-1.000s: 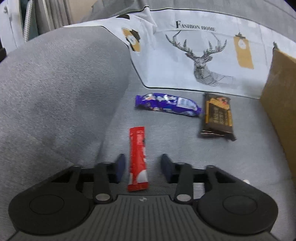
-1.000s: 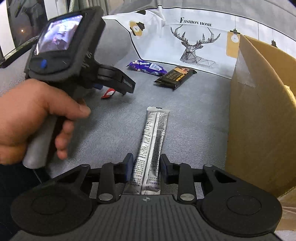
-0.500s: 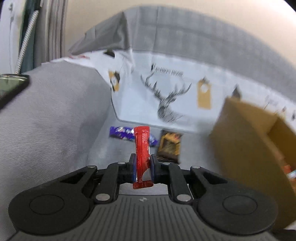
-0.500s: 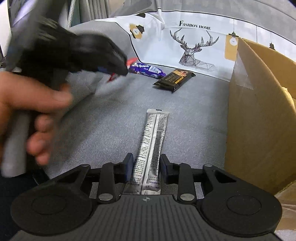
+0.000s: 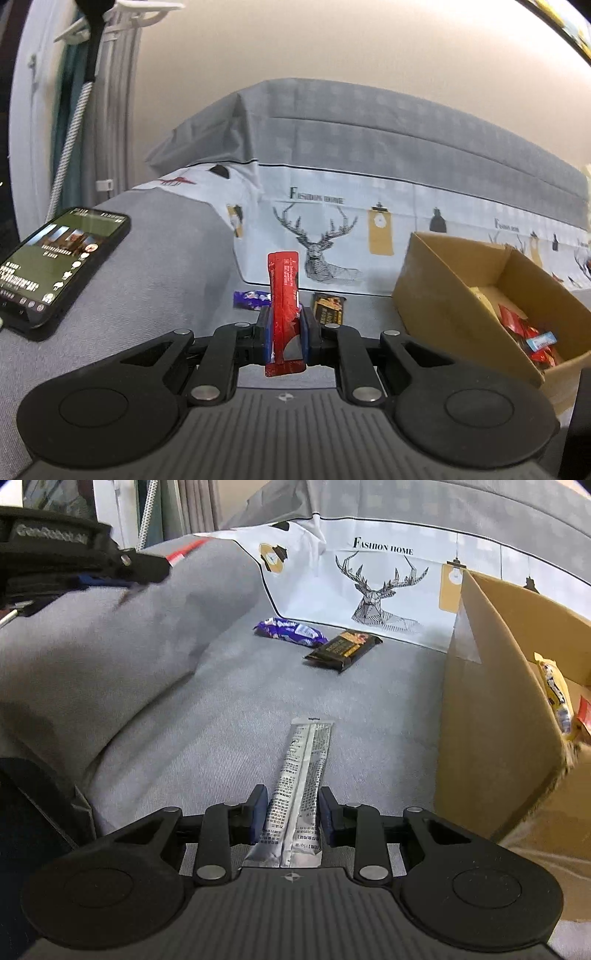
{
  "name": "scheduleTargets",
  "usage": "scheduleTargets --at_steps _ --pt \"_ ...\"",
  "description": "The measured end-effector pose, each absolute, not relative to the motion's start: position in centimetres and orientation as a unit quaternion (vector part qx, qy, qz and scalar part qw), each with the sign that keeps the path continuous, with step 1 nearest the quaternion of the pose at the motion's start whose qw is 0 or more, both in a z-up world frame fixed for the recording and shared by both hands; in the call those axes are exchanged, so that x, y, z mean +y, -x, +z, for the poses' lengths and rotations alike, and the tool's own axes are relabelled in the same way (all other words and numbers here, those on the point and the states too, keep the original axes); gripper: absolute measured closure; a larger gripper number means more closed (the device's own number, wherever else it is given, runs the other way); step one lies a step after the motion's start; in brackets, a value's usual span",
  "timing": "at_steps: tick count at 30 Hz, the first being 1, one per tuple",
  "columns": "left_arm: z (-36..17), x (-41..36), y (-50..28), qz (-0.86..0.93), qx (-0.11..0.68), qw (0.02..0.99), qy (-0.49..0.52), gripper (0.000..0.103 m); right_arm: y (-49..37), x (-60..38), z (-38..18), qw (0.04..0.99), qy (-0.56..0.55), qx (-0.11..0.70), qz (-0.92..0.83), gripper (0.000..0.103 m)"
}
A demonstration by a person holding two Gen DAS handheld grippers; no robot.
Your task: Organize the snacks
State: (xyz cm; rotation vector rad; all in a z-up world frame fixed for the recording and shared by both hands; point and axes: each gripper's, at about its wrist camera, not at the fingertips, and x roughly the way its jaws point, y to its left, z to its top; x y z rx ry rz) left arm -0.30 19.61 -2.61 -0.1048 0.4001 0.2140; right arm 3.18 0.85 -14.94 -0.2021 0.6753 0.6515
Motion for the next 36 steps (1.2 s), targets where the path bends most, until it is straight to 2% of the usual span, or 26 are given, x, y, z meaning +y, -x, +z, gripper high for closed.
scheduleTargets --at_steps 3,5,7,10,12,14,15,18,27,36 --pt "-2.8 19.8 0.0 0.109 0.204 0.971 0.062 0.087 -3.4 0.9 -15.6 0.887 0.1 0.334 0.302 0.068" --pt "-2.9 19.6 -0.1 0.103 0.206 0.972 0.055 0.087 -3.6 0.9 -15.7 0.89 0.092 0.329 0.301 0.063" --pt "-3.0 19.3 -0.3 0.098 0.205 0.973 0.041 0.087 -3.7 1.0 -15.8 0.894 0.091 0.321 0.299 0.054" --pt "-3.1 19.0 -0.4 0.092 0.204 0.974 0.027 0.087 -4.1 1.1 -16.2 0.893 0.092 0.328 0.293 0.05" --pt "-3.2 19.2 -0.4 0.09 0.204 0.975 0.026 0.087 -4.4 1.3 -16.5 0.892 0.1 0.333 0.289 0.051" --pt "-3.3 19.6 -0.5 0.089 0.204 0.974 0.034 0.087 -4.3 1.5 -16.5 0.893 0.114 0.324 0.291 0.066" --pt "-3.3 19.7 -0.5 0.089 0.204 0.974 0.038 0.087 -4.3 1.6 -16.4 0.893 0.12 0.322 0.292 0.07" --pt "-3.3 20.0 -0.5 0.086 0.204 0.974 0.051 0.087 -4.1 1.2 -16.1 0.893 0.127 0.316 0.294 0.076" --pt "-3.1 20.5 0.1 0.068 0.197 0.976 0.059 0.087 -0.8 -0.9 -12.3 0.913 0.109 0.253 0.302 0.078" --pt "-3.0 21.5 0.1 0.041 0.195 0.977 0.08 0.087 2.8 -2.7 -7.5 0.94 0.057 0.222 0.252 0.078"
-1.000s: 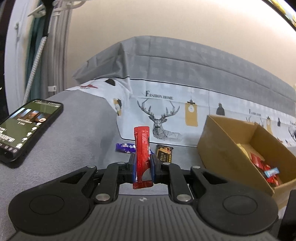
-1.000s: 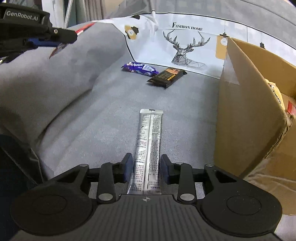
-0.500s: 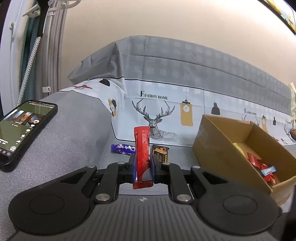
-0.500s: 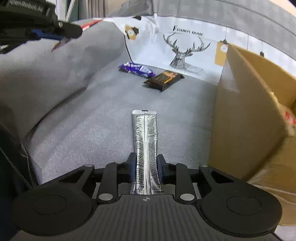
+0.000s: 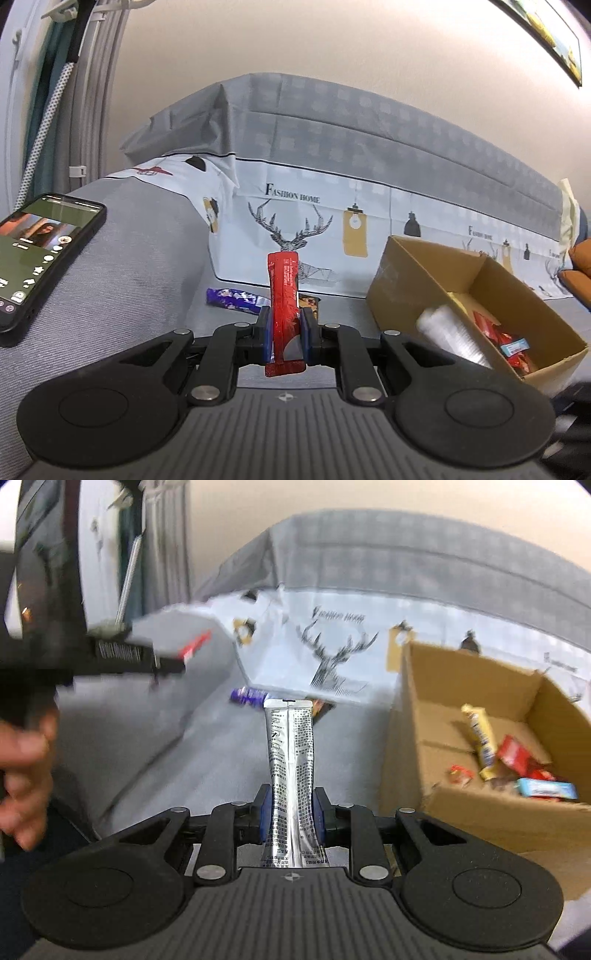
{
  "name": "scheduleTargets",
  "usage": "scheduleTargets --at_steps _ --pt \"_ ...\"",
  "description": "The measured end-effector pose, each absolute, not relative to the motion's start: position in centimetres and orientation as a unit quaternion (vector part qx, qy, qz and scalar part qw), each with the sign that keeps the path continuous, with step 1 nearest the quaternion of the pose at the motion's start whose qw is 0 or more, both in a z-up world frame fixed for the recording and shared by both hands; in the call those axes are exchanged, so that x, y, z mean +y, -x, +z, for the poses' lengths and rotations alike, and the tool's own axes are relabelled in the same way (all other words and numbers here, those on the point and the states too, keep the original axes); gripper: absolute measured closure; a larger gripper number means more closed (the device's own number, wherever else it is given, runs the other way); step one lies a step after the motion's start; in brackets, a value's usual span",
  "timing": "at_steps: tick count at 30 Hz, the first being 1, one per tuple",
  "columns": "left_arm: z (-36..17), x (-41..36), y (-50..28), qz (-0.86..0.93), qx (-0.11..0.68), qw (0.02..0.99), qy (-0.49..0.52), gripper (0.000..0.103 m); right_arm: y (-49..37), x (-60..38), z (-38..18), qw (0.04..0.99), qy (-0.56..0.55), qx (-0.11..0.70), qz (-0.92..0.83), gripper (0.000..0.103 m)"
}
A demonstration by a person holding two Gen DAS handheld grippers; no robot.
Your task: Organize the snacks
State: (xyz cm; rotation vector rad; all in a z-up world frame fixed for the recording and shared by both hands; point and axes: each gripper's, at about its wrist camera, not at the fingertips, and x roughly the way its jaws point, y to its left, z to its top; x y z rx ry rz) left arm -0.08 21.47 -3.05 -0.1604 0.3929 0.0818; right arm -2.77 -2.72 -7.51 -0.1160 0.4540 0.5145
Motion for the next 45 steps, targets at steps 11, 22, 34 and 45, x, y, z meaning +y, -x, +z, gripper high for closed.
scheduleTargets --at_steps 11,22,34,45 --pt "-3.6 21.2 -1.1 0.012 0.202 0.975 0.087 0.087 5.5 -8.5 3.4 0.973 -0.042 0.128 0.19 0.078" --pt "-3.8 20.3 -1.7 0.014 0.221 0.974 0.055 0.087 3.3 -13.3 4.8 0.971 -0.138 0.109 0.162 0.078" --pt "-4.4 19.1 -2.7 0.029 0.241 0.97 -0.001 0.087 -0.5 -16.8 3.7 0.976 -0.137 0.092 0.144 0.078" --pt "-4.3 16.7 -2.7 0.027 0.229 0.971 -0.054 0.087 -2.8 -20.9 2.6 0.98 -0.108 0.064 0.152 0.078"
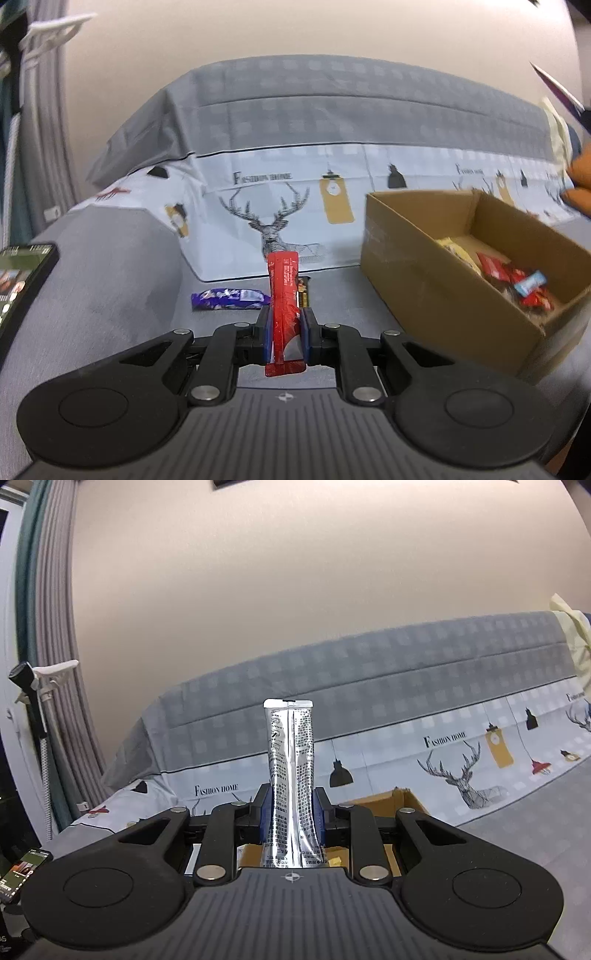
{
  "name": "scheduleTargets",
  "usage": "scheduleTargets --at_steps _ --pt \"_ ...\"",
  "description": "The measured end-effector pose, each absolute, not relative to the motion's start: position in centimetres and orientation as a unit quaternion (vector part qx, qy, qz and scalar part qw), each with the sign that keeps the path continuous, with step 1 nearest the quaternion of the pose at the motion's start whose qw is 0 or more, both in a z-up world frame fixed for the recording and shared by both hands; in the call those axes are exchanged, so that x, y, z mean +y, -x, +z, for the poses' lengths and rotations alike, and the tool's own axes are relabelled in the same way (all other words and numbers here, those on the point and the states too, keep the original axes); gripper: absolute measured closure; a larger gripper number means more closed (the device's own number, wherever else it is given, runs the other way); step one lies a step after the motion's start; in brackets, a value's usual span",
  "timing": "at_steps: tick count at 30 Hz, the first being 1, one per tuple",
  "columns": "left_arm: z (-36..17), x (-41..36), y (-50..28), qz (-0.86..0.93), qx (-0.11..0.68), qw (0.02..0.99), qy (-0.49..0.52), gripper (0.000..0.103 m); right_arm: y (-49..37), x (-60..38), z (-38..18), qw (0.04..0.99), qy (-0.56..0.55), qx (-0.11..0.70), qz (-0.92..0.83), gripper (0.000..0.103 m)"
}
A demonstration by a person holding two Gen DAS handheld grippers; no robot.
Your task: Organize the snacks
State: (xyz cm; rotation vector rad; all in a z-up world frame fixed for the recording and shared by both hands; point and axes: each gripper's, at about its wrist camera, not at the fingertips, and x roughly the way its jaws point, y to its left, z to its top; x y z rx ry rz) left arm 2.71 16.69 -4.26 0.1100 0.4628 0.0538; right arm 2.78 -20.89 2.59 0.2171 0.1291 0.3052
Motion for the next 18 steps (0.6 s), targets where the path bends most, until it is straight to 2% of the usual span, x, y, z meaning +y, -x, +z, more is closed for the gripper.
scheduleTargets --at_steps 8,18 --pt "-2.8 13.3 -3.3 0.016 0.253 0.967 -0.036 0.087 -3.9 -22.5 1.7 0.977 -0.125 0.072 0.155 0.078" --pt "3.0 7.4 -4.8 -0.033 0.205 0.978 -0.026 0.087 -5.4 -22.8 1.2 0.976 -0.125 0.086 0.154 0.078"
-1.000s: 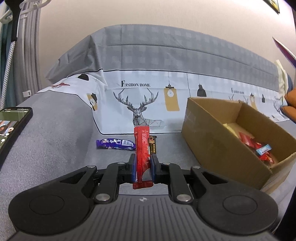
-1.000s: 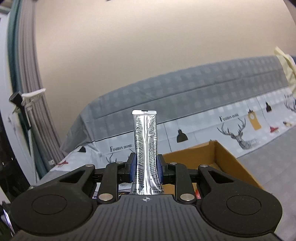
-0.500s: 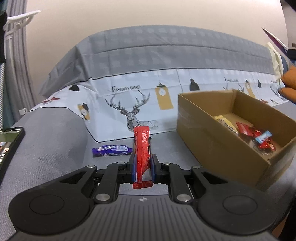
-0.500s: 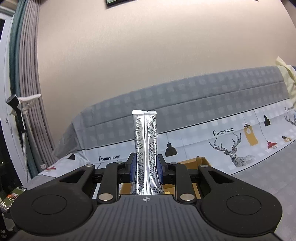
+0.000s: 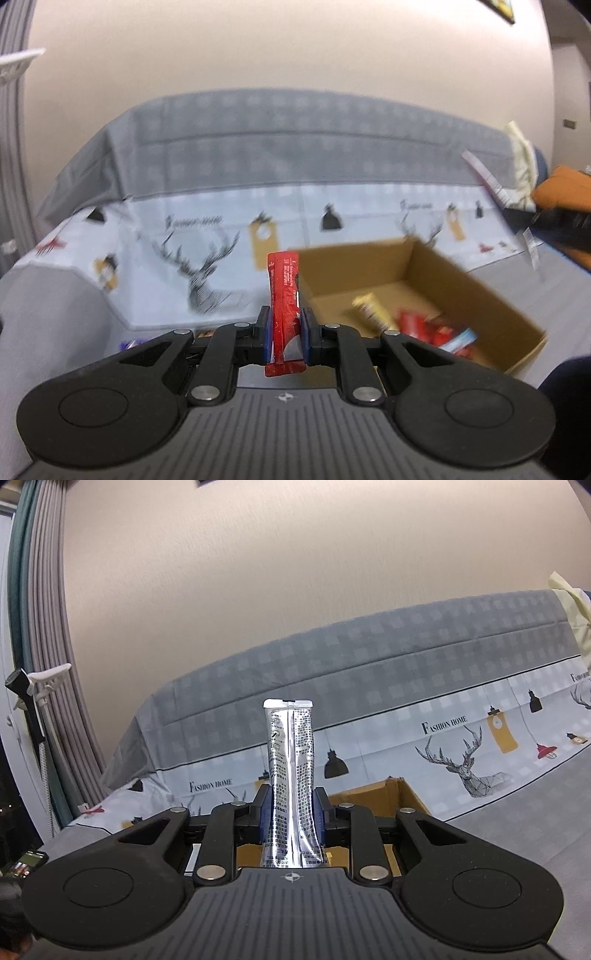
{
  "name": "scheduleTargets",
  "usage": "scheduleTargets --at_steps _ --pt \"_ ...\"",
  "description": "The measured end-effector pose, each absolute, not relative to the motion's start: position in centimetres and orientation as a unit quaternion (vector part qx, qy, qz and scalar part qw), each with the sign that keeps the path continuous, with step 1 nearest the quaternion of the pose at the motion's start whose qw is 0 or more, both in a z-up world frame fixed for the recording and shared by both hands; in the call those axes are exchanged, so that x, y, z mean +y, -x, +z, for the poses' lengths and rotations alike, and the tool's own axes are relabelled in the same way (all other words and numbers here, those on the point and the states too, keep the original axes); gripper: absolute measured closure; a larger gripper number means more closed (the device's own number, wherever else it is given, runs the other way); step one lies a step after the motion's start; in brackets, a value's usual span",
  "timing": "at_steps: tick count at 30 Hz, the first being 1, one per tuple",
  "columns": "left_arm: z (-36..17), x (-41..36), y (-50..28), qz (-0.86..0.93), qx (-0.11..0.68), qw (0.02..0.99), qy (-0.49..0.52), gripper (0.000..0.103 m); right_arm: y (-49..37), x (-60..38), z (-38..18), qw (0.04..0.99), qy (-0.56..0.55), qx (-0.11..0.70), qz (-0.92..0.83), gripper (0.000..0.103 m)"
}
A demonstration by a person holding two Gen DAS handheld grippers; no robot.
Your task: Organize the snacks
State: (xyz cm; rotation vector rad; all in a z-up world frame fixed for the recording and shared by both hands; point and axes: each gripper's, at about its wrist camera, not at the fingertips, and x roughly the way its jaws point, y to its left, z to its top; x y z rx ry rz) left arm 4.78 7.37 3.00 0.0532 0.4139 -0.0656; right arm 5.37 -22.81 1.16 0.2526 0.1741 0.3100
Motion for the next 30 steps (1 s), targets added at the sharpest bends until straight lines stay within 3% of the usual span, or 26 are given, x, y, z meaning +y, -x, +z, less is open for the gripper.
scheduleTargets --at_steps 21,30 --pt "8.7 -3.0 -9.6 -0.11 0.168 0.979 -0.029 0.087 -4.7 -23.8 0.9 0.976 -0.146 0.078 0.142 0.077" --pt "9.3 -4.5 -12.3 -0.082 0.19 0.978 -0.03 0.087 -5.0 -23.8 0.9 0.975 -0.153 0.08 0.142 0.077"
